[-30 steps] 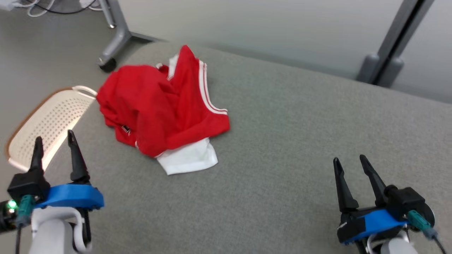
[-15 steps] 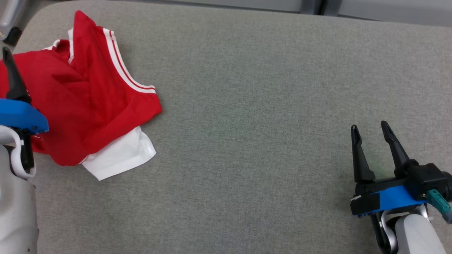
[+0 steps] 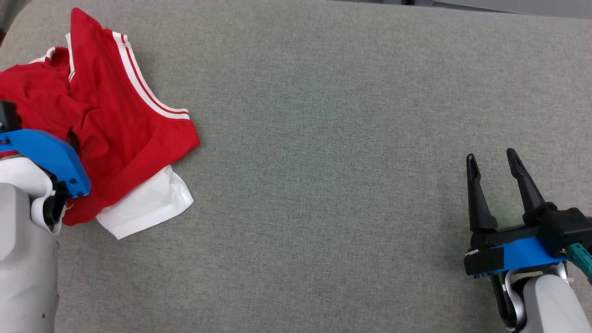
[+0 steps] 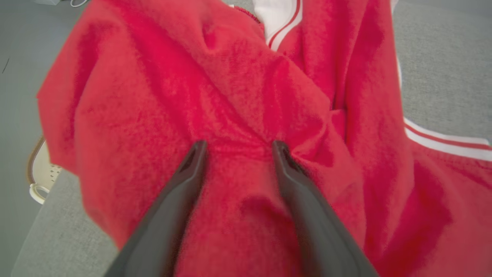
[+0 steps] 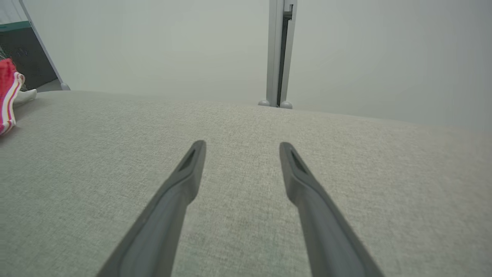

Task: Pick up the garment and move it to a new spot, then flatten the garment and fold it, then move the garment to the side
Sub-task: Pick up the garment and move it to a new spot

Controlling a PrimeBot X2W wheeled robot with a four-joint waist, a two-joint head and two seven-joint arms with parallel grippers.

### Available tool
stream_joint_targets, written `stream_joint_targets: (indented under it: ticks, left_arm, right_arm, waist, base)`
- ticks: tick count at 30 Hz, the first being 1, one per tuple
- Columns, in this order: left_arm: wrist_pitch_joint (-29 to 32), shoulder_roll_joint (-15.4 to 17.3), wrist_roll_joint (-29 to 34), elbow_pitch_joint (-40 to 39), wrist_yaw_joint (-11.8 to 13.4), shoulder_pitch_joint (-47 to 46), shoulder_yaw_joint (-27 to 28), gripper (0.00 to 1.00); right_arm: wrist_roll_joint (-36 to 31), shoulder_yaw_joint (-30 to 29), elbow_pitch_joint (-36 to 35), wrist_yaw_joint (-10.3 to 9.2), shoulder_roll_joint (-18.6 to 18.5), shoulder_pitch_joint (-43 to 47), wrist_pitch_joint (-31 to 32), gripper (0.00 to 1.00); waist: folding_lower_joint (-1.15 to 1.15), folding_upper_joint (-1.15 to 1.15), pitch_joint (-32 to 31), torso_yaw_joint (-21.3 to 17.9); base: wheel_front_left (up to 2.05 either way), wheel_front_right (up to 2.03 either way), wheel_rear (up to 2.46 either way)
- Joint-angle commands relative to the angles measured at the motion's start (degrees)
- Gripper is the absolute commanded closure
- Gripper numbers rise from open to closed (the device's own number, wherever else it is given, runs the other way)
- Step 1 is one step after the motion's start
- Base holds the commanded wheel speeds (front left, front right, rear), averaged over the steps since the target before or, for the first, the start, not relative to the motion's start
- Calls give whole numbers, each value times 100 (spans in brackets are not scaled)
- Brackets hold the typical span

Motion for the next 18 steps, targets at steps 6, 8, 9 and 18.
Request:
stream_joint_targets:
  ticks: [6,8,9,18]
  left_arm:
    - [-71,-9,-154,-119,-87,81,-258,100]
    - [-197,25,-136,-165,-89,71,-270,100]
    - [-357,43,-107,-221,-66,41,-274,100]
    - [-1538,169,185,-922,217,-348,-394,100]
  right_arm:
    - [25,73,86,3,28,30,-24,0]
    - [24,81,94,2,32,31,-24,0]
    - [24,77,105,2,36,35,-24,0]
    - [117,126,280,2,109,165,-23,0]
  waist:
    - [-1,-2,-159,26]
    - [-1,-2,-192,22]
    - [-1,-2,-239,18]
    - [-1,-2,-792,-135]
  base:
    - [0,0,0]
    - [0,0,0]
    - [0,0,0]
    - [0,0,0]
